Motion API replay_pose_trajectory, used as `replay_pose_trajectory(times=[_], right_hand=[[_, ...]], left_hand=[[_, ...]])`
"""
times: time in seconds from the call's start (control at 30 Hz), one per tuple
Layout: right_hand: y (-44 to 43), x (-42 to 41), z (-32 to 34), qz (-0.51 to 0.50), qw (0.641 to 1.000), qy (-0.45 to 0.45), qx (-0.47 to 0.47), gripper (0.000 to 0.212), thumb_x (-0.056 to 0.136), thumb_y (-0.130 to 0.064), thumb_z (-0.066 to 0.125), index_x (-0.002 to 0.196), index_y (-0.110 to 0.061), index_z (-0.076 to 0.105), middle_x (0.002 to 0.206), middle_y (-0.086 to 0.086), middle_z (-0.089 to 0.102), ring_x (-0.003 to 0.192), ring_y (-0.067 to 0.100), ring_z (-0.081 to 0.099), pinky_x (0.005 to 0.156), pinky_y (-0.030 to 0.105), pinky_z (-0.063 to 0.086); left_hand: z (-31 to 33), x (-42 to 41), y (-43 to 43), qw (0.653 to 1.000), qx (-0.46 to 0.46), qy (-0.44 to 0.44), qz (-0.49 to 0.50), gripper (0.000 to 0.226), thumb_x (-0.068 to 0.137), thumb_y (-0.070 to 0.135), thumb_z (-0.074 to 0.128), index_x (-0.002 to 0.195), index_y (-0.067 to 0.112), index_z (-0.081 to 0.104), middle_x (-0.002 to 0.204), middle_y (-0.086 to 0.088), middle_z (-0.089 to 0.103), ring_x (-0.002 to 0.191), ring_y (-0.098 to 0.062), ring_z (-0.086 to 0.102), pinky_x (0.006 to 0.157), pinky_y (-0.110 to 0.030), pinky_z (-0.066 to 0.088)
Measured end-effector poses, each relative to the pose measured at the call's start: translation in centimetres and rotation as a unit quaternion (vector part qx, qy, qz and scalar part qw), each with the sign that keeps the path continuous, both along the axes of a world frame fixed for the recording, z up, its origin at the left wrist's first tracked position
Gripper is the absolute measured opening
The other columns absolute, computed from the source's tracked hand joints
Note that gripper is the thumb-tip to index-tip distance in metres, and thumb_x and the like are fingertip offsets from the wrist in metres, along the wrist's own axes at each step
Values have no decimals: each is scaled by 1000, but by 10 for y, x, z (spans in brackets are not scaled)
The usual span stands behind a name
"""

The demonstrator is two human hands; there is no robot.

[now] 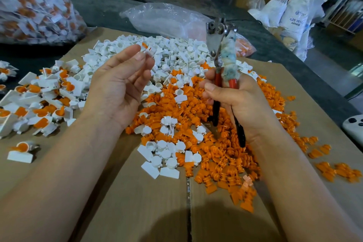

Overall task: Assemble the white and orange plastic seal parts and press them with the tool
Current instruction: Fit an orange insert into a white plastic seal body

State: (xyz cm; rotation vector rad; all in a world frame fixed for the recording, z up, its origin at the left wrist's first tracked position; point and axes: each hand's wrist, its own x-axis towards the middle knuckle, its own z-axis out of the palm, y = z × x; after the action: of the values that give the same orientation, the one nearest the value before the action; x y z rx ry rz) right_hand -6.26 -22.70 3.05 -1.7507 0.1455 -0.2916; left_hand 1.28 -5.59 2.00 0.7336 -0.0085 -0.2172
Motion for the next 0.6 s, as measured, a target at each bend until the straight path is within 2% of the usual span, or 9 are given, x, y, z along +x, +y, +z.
replay_pose_trajectory(times=[0.13, 0.2, 0.27, 0.3, 0.43, 0.5, 0.6], right_hand=[[-3, -1, 2, -25, 999, -1, -39, 13, 82, -11, 64, 86, -22, 58, 81, -4, 61, 74, 5, 60, 66, 15, 48], [-6, -1, 3, -60, 994, 2, -95, 12, 81, -17, 67, 82, -24, 57, 77, 0, 59, 67, 5, 57, 64, 18, 46], [-11, 1, 1, -100, 981, 14, -165, 14, 79, -24, 68, 82, -25, 55, 81, 7, 59, 69, 13, 56, 63, 22, 42], [-15, 2, -1, -115, 973, 23, -199, 16, 78, -28, 69, 86, -25, 55, 83, 3, 59, 71, 13, 56, 63, 23, 40], [-30, 7, -7, -146, 919, 74, -359, 40, 74, -39, 72, 103, -22, 51, 82, -15, 49, 71, 3, 47, 56, 22, 30], [-35, 8, -11, -151, 885, 107, -427, 52, 70, -43, 74, 112, -20, 52, 93, -9, 53, 81, 10, 50, 62, 26, 33], [-38, 12, -17, -138, 846, 155, -491, 71, 66, -49, 75, 124, -16, 50, 117, 3, 55, 105, 21, 51, 76, 30, 36]], left_hand=[[0, -1, -1, 1000, 9, -9, 1, 33, 61, 6, 67, 93, 10, 62, 76, -3, 73, 72, -9, 69, 54, -13, 51], [0, -1, -1, 1000, 13, -12, -1, 33, 60, 5, 66, 93, 10, 63, 76, -3, 73, 72, -10, 69, 54, -13, 51], [0, -1, -2, 1000, 15, -12, -5, 34, 59, 3, 65, 92, 9, 63, 76, -4, 73, 72, -11, 70, 55, -14, 51], [0, -1, -2, 1000, 12, -12, -10, 34, 59, 1, 65, 92, 9, 64, 75, -4, 72, 72, -11, 70, 55, -14, 51], [0, -3, -3, 998, 24, -25, -47, 33, 62, 6, 65, 94, 7, 63, 73, -6, 71, 66, -11, 69, 54, -14, 52], [0, -4, -3, 994, 60, -46, -77, 32, 62, 12, 66, 94, 7, 64, 72, -6, 71, 64, -11, 68, 53, -15, 52], [-3, -8, -5, 979, 127, -98, -127, 21, 60, 13, 66, 81, 9, 67, 71, -4, 71, 64, -12, 68, 53, -17, 52]])
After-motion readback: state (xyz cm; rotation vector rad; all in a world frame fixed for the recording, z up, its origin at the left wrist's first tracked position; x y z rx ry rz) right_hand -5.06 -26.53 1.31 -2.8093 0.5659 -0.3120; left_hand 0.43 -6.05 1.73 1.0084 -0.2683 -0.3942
